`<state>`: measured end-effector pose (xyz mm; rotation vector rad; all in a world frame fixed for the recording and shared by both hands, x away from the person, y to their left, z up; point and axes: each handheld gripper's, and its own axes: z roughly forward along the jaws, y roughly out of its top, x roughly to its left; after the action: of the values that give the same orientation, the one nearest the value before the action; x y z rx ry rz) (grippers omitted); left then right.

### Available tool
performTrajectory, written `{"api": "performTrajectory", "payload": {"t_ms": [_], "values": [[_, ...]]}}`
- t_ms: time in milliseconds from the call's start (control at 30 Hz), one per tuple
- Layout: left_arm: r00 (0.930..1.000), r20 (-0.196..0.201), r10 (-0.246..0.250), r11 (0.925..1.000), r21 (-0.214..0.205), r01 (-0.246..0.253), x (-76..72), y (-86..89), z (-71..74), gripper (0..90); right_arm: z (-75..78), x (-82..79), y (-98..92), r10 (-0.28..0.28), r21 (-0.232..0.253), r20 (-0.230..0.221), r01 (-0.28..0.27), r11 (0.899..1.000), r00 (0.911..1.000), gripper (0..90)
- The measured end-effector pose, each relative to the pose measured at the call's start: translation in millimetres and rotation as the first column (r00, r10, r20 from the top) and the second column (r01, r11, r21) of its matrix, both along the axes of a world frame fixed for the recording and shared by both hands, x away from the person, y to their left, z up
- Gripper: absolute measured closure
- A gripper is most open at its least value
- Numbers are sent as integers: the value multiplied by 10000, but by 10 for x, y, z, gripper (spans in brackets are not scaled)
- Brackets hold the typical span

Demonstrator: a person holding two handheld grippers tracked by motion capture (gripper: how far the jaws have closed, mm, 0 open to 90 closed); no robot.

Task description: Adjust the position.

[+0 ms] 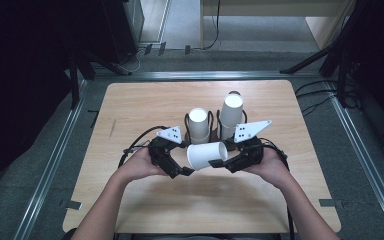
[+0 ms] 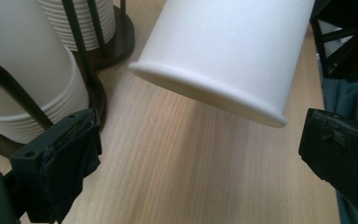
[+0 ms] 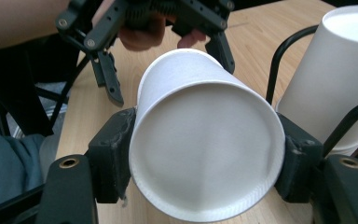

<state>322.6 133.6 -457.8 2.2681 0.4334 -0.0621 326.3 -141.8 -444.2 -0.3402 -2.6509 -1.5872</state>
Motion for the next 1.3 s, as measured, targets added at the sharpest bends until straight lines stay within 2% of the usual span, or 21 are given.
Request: {"api": "performTrajectory", "payload": {"t_ms": [167,267,567,633,700,767,1067,1300], "values": [[10000,-84,35,9998,-193,-36,8,-13,-44,0,27,0,-23,38,145,18,-39,9999,10000,329],[9999,-130,43,9983,-581,-51,11,-18,-56,0,41,-3,-27,59,237,-13,-58,9997,10000,329],[9997,62,-223,9951,-962,228,-7,-64,-45,0,40,-16,13,287,305,-117,-283,9991,9995,329],[9995,77,-312,9927,-1165,319,-10,-56,-38,66,37,-16,22,343,335,-164,-338,9989,9993,329],[9991,105,-411,9906,-1300,421,-16,-57,-30,80,36,-20,29,369,347,-287,-359,9988,9989,329],[9987,121,-488,9889,-1397,500,-22,-55,-26,134,34,-19,34,407,371,-324,-394,9985,9986,329],[9963,525,-684,9898,-1213,743,-49,-68,-19,206,14,-7,47,482,375,-525,-463,9982,9975,333],[9963,503,-699,9907,-1138,752,-31,-67,-20,234,4,9,40,423,356,-614,-401,9986,9972,334]]}}
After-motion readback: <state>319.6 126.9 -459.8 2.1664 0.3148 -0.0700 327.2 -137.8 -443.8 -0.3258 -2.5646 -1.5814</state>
